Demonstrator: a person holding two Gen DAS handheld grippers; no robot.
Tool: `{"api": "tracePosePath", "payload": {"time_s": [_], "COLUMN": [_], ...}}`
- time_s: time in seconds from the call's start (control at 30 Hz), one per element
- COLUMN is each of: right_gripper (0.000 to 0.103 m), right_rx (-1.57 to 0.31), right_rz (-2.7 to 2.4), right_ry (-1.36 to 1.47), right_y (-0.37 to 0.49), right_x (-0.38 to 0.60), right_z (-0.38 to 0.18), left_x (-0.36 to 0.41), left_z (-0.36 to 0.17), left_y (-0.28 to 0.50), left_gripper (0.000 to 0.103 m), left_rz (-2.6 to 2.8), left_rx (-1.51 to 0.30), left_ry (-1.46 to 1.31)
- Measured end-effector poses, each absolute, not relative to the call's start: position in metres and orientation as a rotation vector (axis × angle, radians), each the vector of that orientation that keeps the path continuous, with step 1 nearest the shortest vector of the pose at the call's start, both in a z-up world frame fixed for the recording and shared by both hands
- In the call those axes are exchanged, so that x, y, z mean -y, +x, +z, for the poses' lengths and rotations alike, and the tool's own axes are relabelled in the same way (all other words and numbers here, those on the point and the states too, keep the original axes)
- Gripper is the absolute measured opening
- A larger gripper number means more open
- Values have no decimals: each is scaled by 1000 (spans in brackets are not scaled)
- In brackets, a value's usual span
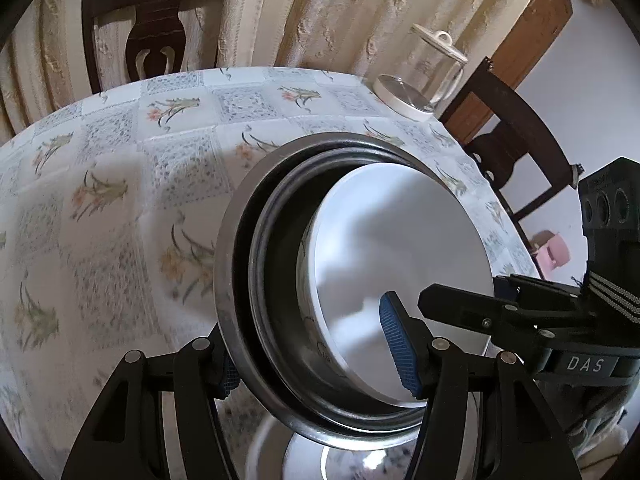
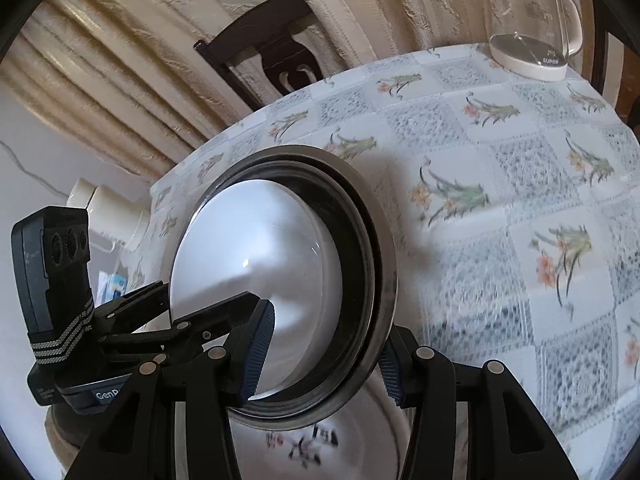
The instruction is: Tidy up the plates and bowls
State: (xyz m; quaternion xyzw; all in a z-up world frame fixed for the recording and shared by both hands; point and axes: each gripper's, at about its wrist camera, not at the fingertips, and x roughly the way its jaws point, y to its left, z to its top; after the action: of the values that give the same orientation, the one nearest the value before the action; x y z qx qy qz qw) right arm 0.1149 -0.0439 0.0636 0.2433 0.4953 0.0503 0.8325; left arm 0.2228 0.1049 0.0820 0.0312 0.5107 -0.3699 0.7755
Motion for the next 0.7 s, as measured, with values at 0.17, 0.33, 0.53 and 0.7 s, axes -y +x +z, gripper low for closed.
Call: {"api": "tracePosePath", "payload": {"time_s": [0.17,0.33,0.53,0.7], "right_gripper": [52,52,52,52], "right_rx": [-1076,-1082,-1103,-1116], "right_rz": [129,142,155,152], "right_ry": [519,492,482,488], "right_y": [90,69,56,51], "right_x": [36,26,17,15], "right_z": [59,55,48,43], "left_x": [-118,-130,-143,-150], "left_z": [82,77,71,58], "left_y": [196,170,146,133], "left_gripper": [61,61,61,61], "left_rz": [-804,-809,-803,-796], "left_rx": [-1113,-1129,-1128,-1149], "left_ry": [62,52,43,29]}}
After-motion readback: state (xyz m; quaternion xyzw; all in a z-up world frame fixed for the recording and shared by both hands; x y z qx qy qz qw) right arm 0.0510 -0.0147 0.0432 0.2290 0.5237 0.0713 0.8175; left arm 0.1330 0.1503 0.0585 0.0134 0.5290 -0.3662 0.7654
